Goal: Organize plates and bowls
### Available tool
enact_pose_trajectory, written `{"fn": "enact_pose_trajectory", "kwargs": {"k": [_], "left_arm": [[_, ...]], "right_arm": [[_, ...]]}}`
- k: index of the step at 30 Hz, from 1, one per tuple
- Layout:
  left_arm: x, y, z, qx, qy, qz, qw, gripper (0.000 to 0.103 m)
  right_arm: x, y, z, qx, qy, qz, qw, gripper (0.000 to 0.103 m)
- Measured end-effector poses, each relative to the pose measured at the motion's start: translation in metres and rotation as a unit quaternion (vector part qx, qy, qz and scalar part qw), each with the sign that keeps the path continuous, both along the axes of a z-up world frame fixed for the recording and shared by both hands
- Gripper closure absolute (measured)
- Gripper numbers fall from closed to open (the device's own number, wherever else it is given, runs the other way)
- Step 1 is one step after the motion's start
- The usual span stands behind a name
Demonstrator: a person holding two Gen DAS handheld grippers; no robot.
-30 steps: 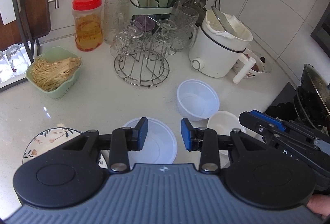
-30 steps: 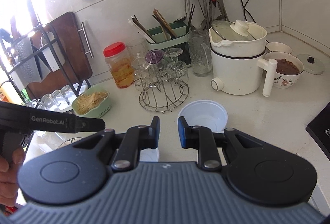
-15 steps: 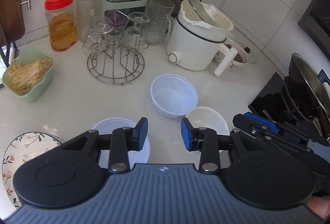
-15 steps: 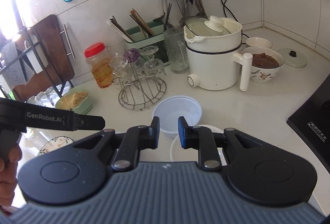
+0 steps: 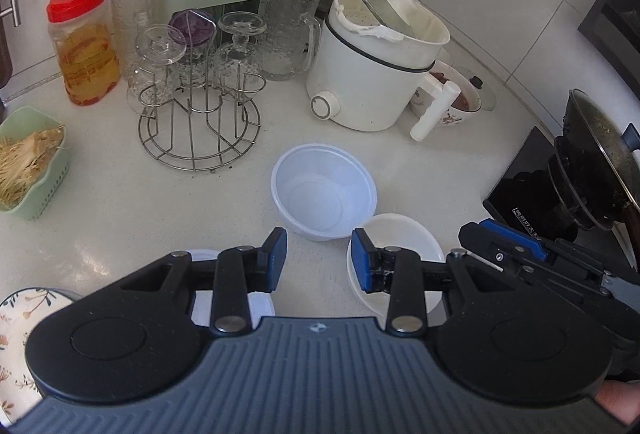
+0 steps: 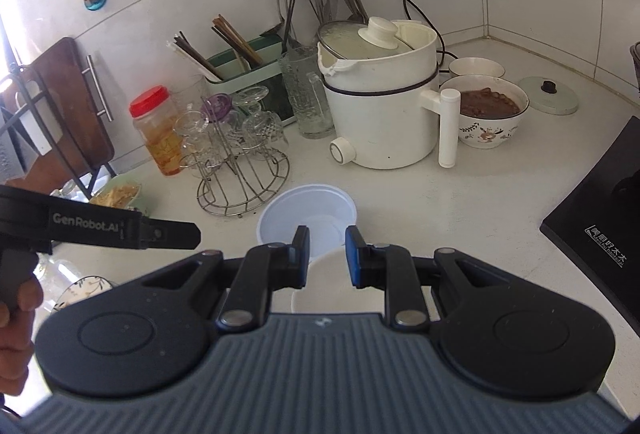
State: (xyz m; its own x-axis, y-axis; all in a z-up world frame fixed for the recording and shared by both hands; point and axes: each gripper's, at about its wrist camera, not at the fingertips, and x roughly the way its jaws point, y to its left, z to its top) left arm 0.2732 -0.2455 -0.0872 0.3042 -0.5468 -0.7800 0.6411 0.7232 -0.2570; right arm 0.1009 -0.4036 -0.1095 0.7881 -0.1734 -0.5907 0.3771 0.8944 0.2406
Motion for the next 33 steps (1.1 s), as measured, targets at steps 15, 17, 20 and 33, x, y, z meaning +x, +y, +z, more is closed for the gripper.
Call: {"fn": "enact_pose_trajectory", "kwargs": {"k": [15, 17, 20, 33], "left_arm": [[0.052, -0.032, -0.023, 0.019, 0.007, -0.008, 0.9998, 0.054], [0.060, -0.036, -0.023, 0.028, 0.005, -0.011, 0.9995, 0.046], [0.075, -0.038, -0.023, 0.030, 0.007, -0.011, 0.9995, 0.041], [0.114, -0.053, -0.042, 0.043, 0.005, -0.041, 0.9982, 0.037]], "right_arm": [[0.034, -0.033, -0.015, 0.003, 0.000, -0.019, 1.000, 0.080], [0.038, -0.036, -0.016, 0.001, -0.006, -0.040, 0.999, 0.080], [0.045, -0.043, -0.019, 0.010, -0.013, -0.060, 0.998, 0.080], [0.076, -0.057, -0.039, 0.028, 0.004, -0.079, 0.996, 0.056]]}}
